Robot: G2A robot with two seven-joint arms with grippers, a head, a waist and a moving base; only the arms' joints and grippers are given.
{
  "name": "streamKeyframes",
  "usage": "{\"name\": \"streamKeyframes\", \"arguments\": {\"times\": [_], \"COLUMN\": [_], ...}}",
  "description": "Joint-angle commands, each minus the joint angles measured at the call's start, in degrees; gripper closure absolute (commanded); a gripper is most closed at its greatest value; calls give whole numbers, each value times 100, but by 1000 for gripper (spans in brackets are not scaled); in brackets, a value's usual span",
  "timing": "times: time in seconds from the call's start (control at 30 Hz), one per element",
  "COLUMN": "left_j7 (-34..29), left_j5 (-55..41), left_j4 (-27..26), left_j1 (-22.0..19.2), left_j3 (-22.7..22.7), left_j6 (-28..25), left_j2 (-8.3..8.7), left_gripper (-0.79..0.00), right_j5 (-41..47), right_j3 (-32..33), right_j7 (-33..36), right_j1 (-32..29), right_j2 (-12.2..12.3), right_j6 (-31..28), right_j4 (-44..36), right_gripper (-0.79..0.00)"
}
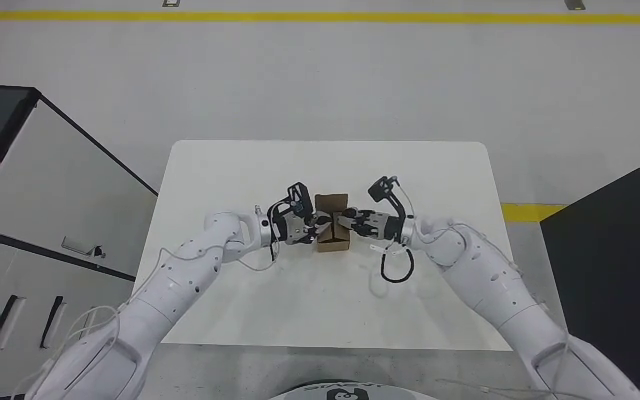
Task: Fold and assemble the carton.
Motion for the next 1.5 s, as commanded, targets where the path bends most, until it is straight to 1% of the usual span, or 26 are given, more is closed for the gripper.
{"name": "streamKeyframes", "arguments": {"times": [0.0,0.7,1.03,1.47], "left_j7": [-5,-65,-49,-143], "left_j5": [18,84,128,135], "left_j4": [-24,-47,-171,-186], "left_j1": [11,100,186,307], "left_j3": [-24,-116,-280,-389], "left_j6": [-2,-75,-77,-80], "left_j2": [1,-40,-10,1], "left_gripper": [0,0,0,0], "right_j5": [-13,-47,-125,-218], "right_j3": [28,30,125,-57], "right_j7": [-8,91,-41,-22], "right_j1": [-20,-76,-146,-45], "right_j2": [6,-27,-15,-112], "right_j6": [-11,11,-46,132], "right_j4": [-23,-67,-246,-65], "right_gripper": [0,0,0,0]}}
